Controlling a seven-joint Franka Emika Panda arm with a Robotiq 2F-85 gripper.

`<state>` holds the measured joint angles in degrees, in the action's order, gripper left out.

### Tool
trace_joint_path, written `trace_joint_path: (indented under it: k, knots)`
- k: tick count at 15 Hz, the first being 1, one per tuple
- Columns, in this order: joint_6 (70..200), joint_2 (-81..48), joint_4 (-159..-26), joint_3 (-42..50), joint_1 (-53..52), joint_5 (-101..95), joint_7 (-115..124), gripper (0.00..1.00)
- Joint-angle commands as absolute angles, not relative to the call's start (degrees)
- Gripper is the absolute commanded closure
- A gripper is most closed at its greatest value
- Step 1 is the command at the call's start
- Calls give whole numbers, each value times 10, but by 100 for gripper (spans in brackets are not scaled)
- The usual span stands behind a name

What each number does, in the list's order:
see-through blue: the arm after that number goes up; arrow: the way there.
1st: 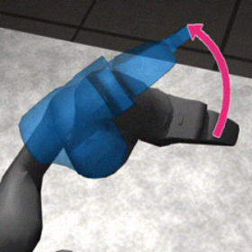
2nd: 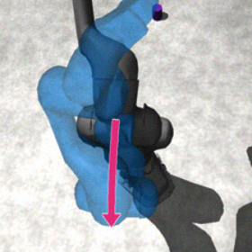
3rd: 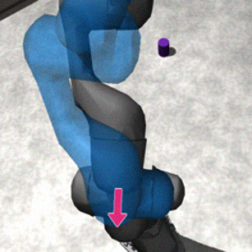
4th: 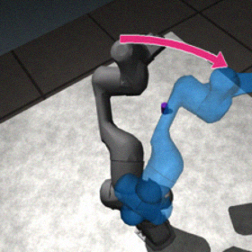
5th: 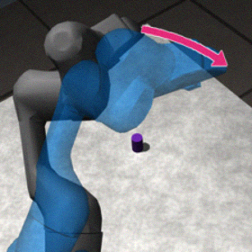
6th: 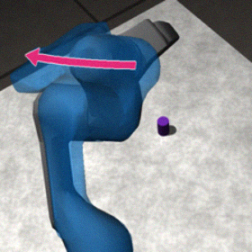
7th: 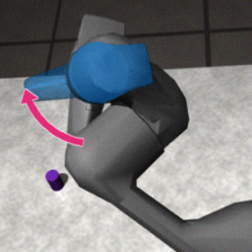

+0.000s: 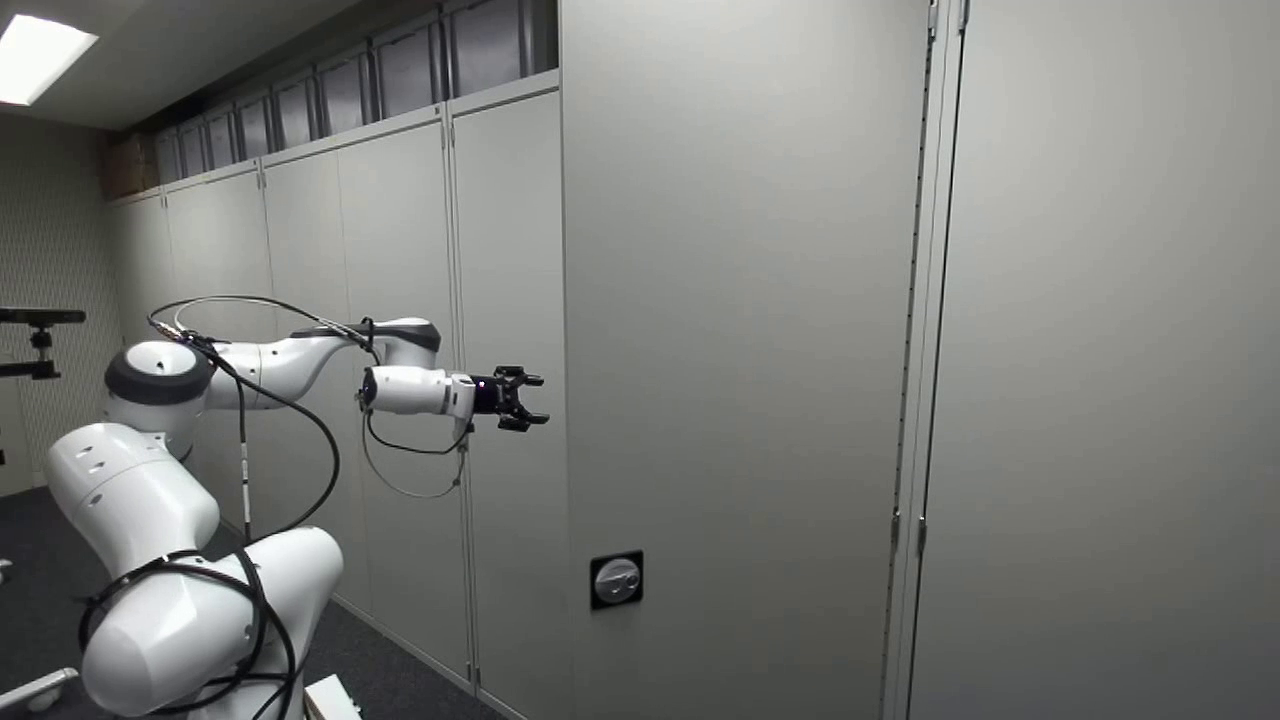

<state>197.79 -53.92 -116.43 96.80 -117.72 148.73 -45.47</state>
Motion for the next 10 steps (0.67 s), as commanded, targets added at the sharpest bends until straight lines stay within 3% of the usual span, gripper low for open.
trace_joint_path:
  k: [1, 6, 7, 8, 10]
  knots:
    - [1981, -462, -1154, 977, -1201, 1480, -472, 0]
    - [1981, -423, -1161, 980, -1221, 1477, -474, 0]
    - [1981, -398, -1177, 962, -1234, 1372, -370, 0]
    - [1971, -403, -1167, 983, -1236, 1442, -455, 0]
    - [1970, -365, -1191, 965, -1262, 1290, -315, 0]
